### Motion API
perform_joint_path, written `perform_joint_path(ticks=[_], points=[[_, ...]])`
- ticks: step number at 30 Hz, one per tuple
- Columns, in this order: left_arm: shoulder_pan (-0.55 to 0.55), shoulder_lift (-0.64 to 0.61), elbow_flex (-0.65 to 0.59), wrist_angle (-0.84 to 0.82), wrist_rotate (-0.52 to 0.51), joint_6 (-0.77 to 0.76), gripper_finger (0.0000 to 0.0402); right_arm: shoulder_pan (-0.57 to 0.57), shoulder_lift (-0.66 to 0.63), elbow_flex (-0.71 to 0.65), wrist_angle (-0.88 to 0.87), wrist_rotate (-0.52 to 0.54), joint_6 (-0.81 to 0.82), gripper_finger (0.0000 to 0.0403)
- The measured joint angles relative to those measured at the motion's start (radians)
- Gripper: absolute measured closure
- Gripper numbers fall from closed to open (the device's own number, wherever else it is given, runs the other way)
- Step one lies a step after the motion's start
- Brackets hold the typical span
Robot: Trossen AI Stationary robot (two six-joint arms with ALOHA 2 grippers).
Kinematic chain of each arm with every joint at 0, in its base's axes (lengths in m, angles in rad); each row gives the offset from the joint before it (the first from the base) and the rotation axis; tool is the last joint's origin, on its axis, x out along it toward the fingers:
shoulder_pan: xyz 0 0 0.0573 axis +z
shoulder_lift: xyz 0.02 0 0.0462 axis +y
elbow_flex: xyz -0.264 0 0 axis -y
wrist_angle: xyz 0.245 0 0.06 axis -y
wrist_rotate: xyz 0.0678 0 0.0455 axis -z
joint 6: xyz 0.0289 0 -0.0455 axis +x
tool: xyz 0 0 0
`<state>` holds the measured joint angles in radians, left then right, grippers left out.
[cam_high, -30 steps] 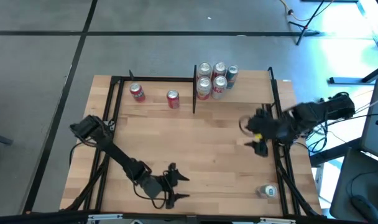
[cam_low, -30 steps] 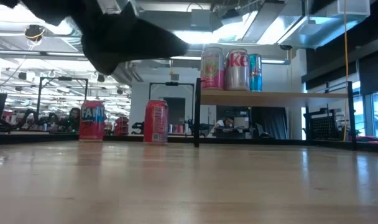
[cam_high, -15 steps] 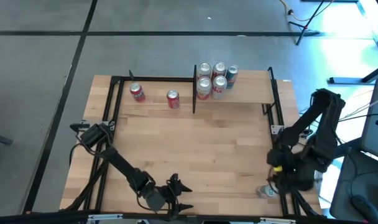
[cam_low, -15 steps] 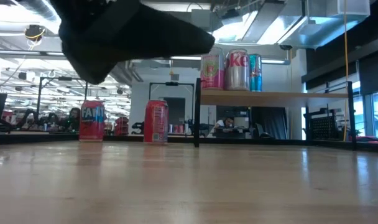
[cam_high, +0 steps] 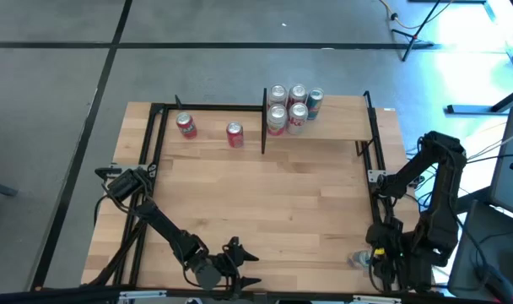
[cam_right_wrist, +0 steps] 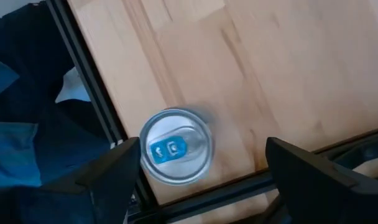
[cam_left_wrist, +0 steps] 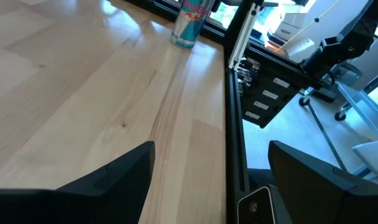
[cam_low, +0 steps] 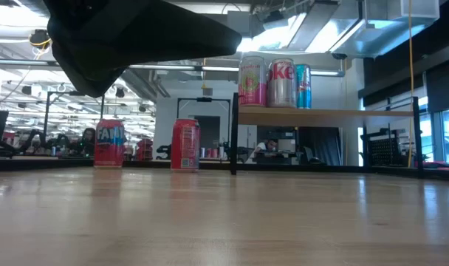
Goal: Place canned beverage on shelf
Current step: Put the blue soda can on the shelf aligned with the other blue soda can
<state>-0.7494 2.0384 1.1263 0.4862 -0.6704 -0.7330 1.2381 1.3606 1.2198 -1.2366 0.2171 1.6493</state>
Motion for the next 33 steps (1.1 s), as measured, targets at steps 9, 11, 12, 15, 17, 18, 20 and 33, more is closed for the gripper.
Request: perform_joint_path(ticks=[9,11,12,15,17,18,20,33], points=[[-0.001,0.0,0.0,0.0,0.001,0.0,0.0102,0.0,0.044,0.0,0.035,0.01,-0.007,0.007],[-0.001,0.0,0.0,0.0,0.001,0.0,0.0102,0.0,0.053,0.0,0.041,0.01,-0.007,0.007],[-0.001,0.0,0.0,0.0,0.001,0.0,0.0102,0.0,0.058,0.0,0.046,0.01,-0.007,0.007],[0.0,0.0,0.0,0.0,0.001,0.001,0.0102,0.0,0.076,0.0,0.075,0.011,-0.027,0.007],[0.0,0.0,0.0,0.0,0.001,0.001,0.0102,-0.001,0.09,0.0,0.082,0.012,-0.034,0.007],[0.0,0.0,-0.001,0.0,0.001,0.001,0.0102,-0.002,0.097,0.0,0.081,0.011,-0.034,0.007],[0.0,0.0,-0.001,0.0,0.001,0.001,0.0102,-0.002,0.113,0.0,0.08,0.008,-0.034,0.007],[0.0,0.0,-0.001,0.0,0.002,0.002,0.0102,-0.002,0.198,0.0,0.082,-0.018,-0.115,0.0086]])
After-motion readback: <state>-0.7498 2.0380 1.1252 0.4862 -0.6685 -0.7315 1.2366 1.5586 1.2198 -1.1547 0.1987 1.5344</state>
